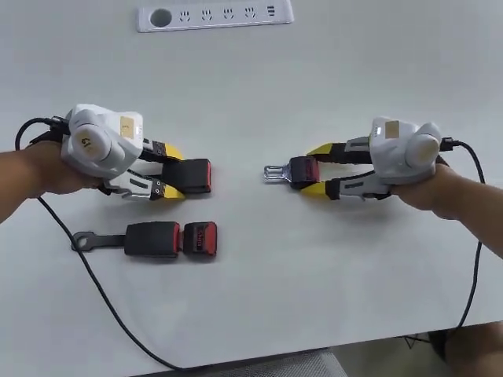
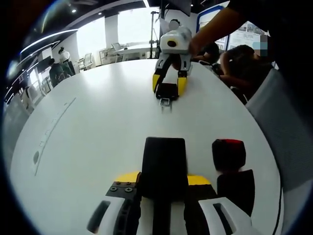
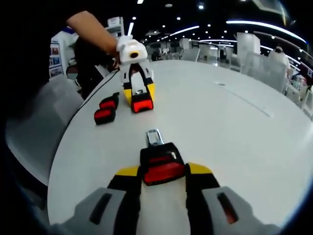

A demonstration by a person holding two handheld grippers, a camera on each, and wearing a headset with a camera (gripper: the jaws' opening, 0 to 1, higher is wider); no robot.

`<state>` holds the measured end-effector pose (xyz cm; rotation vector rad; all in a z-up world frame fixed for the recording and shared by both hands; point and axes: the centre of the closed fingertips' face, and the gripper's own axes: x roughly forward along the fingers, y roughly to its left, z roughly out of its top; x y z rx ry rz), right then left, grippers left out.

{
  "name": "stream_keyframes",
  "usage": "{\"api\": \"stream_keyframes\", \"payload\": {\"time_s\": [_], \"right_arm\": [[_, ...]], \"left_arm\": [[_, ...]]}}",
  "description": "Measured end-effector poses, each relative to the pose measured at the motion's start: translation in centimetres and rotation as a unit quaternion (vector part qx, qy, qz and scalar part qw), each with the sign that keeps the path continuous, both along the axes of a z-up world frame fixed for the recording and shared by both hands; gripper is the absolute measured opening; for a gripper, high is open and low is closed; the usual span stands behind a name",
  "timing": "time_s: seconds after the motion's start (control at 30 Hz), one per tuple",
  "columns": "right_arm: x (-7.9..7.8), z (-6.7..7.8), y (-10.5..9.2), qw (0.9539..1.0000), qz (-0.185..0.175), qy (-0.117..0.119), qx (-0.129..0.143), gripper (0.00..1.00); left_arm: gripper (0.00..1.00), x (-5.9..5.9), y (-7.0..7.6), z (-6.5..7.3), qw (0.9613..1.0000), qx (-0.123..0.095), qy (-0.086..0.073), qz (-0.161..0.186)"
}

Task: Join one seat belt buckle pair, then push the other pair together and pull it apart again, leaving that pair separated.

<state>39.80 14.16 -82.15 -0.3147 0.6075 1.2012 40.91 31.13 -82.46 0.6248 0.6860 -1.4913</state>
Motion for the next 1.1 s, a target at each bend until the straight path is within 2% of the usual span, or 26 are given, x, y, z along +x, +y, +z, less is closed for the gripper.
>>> {"api": "stream_keyframes", "payload": {"time_s": [0.33, 1.1], "right_arm": [[0.9, 0.1, 2.5, 0.9999, 0.007, -0.009, 0.007, 0.35], [1.0, 0.2, 8.2, 0.9995, 0.015, -0.016, 0.023, 0.35]], "left_arm": [[0.34, 0.1, 0.0, 0.0, 1.0000, 0.002, 0.002, 0.001], [0.34, -0.1, -0.1, 0.1, 0.9999, 0.013, 0.001, -0.005]]}}
